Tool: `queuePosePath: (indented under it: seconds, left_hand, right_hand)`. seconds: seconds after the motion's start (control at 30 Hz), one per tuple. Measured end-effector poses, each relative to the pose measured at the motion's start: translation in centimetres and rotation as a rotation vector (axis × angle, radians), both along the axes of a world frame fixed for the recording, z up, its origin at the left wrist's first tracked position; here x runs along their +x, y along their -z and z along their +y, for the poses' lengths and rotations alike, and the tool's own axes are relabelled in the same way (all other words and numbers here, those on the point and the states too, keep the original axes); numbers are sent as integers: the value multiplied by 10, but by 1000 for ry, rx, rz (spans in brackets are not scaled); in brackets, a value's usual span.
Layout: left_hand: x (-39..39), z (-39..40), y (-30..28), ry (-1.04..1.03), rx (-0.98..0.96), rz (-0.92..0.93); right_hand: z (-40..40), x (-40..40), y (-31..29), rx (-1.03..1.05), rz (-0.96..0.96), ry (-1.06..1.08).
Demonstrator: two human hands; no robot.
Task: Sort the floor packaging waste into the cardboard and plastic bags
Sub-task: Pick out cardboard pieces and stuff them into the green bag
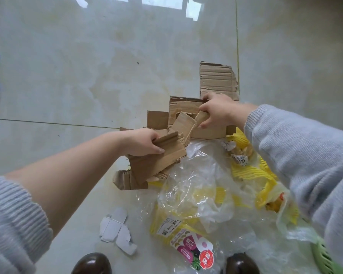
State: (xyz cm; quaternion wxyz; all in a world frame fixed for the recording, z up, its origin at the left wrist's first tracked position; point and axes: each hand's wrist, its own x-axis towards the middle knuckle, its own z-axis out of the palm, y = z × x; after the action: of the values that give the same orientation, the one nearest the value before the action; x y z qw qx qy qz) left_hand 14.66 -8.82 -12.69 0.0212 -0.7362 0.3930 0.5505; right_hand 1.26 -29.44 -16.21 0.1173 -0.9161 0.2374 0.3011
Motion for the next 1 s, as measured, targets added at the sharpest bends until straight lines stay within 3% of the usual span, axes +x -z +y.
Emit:
queuePosePath:
  seconds: [0.3, 0.53, 0.63, 0.77, 1.0]
  left_hand:
    - [1, 9, -13, -63, -122, 8]
    - [12, 29, -83, -501, -356, 84]
    - [-6, 33, -123, -612, -497, 121]
    - [-61, 23, -178, -656, -670, 245]
    - [-197, -5, -250, -536, -801, 425]
  right_hand:
    - [2, -22, -34, 61, -189, 114]
    - [24, -69, -105, 186, -639, 807]
    - [50, -96, -135, 352, -850, 1105]
    - [97, -143, -176, 548, -1103, 1386]
    - [157, -268, -247, 424, -1350, 1633]
